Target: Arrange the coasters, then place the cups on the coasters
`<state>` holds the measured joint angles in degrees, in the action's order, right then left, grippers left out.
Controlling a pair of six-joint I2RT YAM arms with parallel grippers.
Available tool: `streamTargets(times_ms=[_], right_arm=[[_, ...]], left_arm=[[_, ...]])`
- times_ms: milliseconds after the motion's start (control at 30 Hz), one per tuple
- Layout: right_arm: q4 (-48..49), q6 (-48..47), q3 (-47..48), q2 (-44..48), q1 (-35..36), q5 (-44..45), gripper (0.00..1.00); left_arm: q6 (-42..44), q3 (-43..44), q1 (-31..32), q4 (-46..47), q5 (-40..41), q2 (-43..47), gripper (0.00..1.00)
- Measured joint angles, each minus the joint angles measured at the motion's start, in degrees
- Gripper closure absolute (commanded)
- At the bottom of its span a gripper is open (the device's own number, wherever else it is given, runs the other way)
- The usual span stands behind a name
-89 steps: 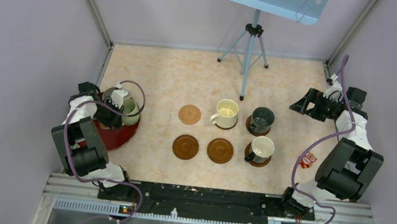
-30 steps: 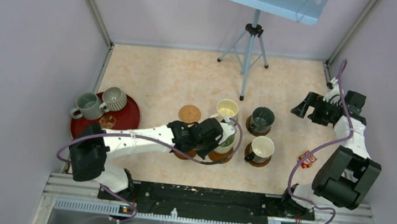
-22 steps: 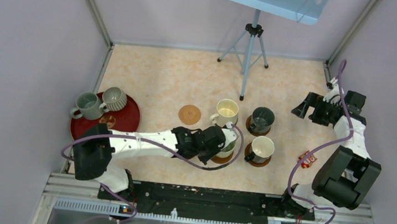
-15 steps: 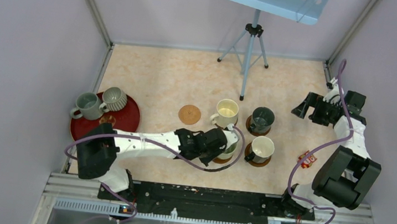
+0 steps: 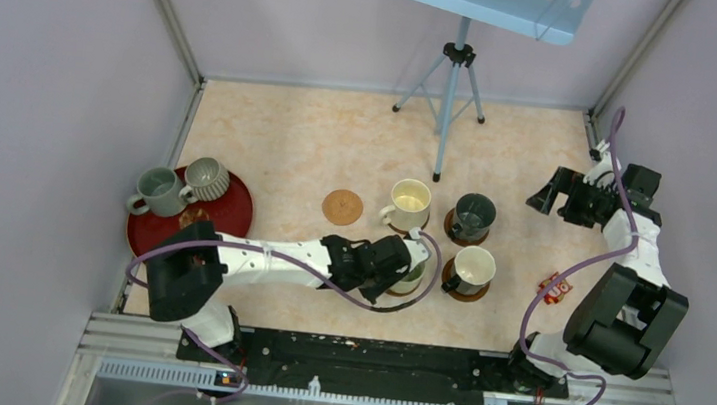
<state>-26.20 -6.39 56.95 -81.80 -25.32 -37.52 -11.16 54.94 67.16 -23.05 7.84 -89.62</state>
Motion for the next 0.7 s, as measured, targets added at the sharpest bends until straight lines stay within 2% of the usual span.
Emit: streamTargets(times_ms=[67,167,367,633,700], right_arm=[[0.0,0.0,0.0,0.0,0.0,0.0,0.01],[0.0,0.0,0.0,0.0,0.0,0.0,0.01],[0.0,0.0,0.0,0.0,0.0,0.0,0.01],[-0.1,-0.1,-0.3,0.0,0.0,0.0,0.01],[0.0,-0.1,-0.3,0.0,0.0,-0.2,0.01]], left_arm=[[-0.2,0.0,0.0,0.0,-0.1,0.0,0.67],[-0.3,-0.1,0.0,0.3,-0.6,0.0,0.5],[0.0,-1.3,0.0,1.1,-1.6,0.0,0.26],[3.8,0.7,-0.6,-3.3,-1.2,0.0,0.02],[5.4,1.6,-1.9,-4.9,-2.8,0.6,0.01]])
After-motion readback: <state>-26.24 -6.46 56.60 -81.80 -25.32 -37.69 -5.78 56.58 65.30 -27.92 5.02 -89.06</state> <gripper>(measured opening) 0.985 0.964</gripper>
